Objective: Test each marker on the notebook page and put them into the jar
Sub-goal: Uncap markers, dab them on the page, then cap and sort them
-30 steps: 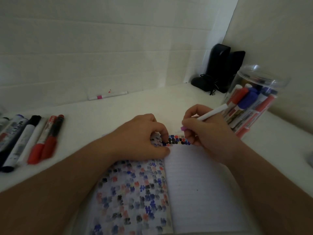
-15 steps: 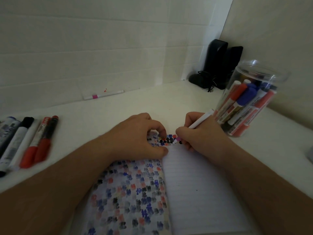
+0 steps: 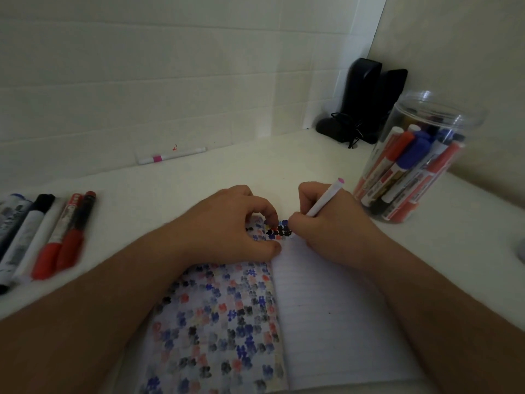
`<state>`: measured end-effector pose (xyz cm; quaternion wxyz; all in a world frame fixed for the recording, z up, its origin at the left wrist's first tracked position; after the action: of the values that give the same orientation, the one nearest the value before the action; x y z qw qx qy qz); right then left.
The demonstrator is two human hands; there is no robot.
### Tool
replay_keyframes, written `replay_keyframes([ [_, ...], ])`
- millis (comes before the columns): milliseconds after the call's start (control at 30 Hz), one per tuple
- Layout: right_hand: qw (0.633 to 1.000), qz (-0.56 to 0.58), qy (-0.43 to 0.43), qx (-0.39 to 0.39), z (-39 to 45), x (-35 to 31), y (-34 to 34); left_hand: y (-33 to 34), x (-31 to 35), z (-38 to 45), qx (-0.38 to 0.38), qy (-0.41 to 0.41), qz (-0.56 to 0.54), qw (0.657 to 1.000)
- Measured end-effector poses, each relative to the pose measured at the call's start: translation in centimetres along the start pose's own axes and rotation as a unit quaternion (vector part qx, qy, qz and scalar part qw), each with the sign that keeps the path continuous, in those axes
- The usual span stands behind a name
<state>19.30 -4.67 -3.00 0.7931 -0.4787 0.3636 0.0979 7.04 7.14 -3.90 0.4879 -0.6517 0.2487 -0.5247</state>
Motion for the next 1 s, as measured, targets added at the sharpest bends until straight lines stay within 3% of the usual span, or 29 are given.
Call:
replay_keyframes([
  [167,0.995,0.094,0.023,0.009,0.07,0.60,-0.30,-0.02,-0.03,-0.05,-0.004,-0.002,-0.002,1.000],
  [433,1.000,0.009,0.006,0.006,0.04,0.09,-0.06,0.07,-0.13,0.01,-0.001,-0.001,0.002,1.000],
  [633,0.995,0.088,0.052,0.020,0.10,0.88,-0.26,-0.02,-0.04,0.01,0.001,0.002,-0.005,1.000],
  [867,0.999,0.037,0.024,0.001,0.01,0.28,0.07,0.00,0.04,-0.05,-0.001,0.000,0.000,1.000],
  [1000,0.994,0.099,0.052,0.016,0.02,0.61,-0.18,-0.06,0.01,-0.09,-0.006,-0.002,0.001,1.000],
])
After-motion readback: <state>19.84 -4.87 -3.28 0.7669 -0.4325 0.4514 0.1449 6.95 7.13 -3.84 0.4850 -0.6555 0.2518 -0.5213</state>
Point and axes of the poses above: each hand's wrist, its own z-axis towards the middle knuckle, its own y-axis out of the palm, x = y × z, the point moved 6 cm from there along z, towards the middle knuckle, and after that the axes turned 4 degrees about -y, right-handed, at the moved point
